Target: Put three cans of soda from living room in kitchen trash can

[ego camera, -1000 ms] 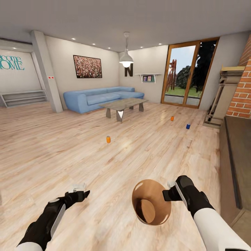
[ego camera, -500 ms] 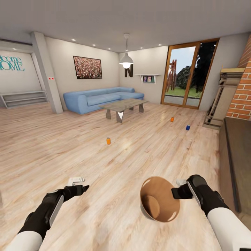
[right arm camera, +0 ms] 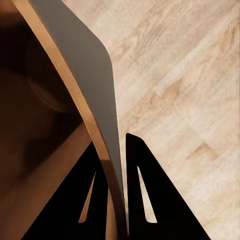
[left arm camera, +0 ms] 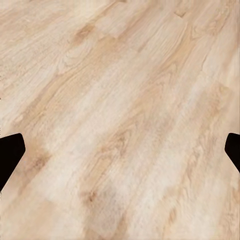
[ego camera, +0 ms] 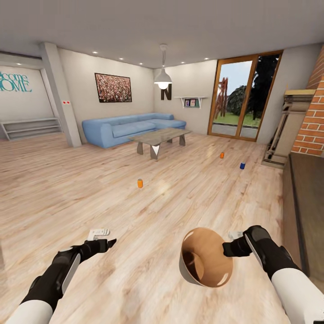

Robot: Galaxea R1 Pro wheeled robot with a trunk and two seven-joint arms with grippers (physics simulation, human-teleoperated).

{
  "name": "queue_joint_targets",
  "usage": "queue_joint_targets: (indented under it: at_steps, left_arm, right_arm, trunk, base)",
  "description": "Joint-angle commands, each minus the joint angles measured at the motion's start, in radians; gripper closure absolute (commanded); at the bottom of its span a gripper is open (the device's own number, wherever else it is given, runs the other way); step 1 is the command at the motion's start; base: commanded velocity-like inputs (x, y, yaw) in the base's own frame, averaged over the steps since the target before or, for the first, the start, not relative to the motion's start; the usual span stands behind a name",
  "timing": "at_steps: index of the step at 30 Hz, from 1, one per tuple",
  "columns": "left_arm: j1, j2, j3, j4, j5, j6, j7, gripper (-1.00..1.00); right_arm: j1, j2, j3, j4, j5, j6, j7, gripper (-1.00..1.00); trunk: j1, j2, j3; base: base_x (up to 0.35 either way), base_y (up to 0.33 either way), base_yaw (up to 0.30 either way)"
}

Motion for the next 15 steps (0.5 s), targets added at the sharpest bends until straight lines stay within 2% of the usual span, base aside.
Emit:
queue_joint_targets:
  at_steps: [1, 6, 15]
  left_arm:
    - [0.001, 0.001, 0.001, 0.003, 0.000, -0.021, -0.001, -1.00]
    - [0.003, 0.002, 0.002, 0.008, -0.001, -0.074, -0.004, -1.00]
    - [0.004, 0.001, 0.002, 0.010, 0.000, -0.092, -0.005, -1.00]
  right_arm:
    - [0.000, 0.002, 0.009, 0.000, -0.029, 0.007, 0.004, 1.00]
    - [0.000, 0.005, 0.028, -0.001, -0.029, 0.007, 0.005, 1.00]
    - [0.000, 0.007, 0.036, -0.003, -0.030, 0.006, 0.005, 1.00]
  trunk:
    - [0.000, 0.000, 0.000]
    - [0.000, 0.000, 0.000]
    - [0.000, 0.000, 0.000]
  base:
    - [0.000, 0.000, 0.000]
    - [0.084, 0.000, 0.000]
    - [0.284, 0.000, 0.000]
